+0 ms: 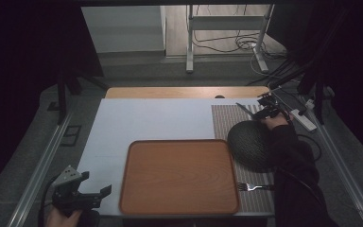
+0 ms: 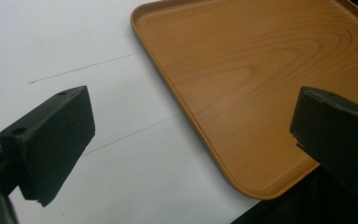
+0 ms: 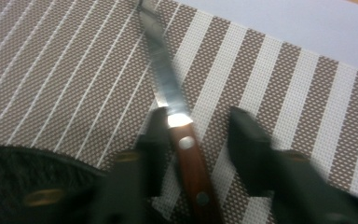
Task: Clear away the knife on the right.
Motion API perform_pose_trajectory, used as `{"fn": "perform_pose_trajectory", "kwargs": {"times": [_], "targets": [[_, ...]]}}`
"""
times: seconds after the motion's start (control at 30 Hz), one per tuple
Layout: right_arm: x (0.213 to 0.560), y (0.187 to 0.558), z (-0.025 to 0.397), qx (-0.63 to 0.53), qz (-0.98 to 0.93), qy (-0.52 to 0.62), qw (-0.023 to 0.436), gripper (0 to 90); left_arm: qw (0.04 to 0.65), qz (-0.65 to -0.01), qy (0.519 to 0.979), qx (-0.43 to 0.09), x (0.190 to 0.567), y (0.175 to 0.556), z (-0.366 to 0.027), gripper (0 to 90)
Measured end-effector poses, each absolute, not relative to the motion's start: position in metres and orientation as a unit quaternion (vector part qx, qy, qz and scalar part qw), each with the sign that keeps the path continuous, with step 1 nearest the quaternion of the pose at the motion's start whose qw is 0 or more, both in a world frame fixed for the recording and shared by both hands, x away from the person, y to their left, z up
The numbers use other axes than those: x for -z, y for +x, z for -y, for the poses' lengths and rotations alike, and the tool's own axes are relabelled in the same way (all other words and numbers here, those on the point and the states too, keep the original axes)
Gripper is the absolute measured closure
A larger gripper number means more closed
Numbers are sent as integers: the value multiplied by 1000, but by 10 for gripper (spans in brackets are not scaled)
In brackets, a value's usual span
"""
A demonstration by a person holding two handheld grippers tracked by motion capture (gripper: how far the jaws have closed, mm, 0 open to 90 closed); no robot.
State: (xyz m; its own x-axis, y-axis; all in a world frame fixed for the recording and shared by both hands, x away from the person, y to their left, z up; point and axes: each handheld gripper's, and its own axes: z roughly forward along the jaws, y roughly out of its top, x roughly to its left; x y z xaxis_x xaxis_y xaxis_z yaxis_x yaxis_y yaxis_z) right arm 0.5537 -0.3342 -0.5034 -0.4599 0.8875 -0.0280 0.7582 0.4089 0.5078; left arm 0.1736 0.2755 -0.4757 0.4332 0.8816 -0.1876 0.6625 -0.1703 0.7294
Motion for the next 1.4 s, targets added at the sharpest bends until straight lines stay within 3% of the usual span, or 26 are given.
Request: {"fn": "perform_pose_trajectory", "kwargs": {"times": [0.3,0.73,1.4], "targets": [[503,553,333,-212,-842,471,158,775,389,-514,752,-141,476,173,-276,5],[495,547,357,-193,-842,459,208,776,389,-513,752,-141,475,173,-276,5],[472,524,335,-240,-837,465,163,774,392,-511,752,-141,475,173,-276,4]]}}
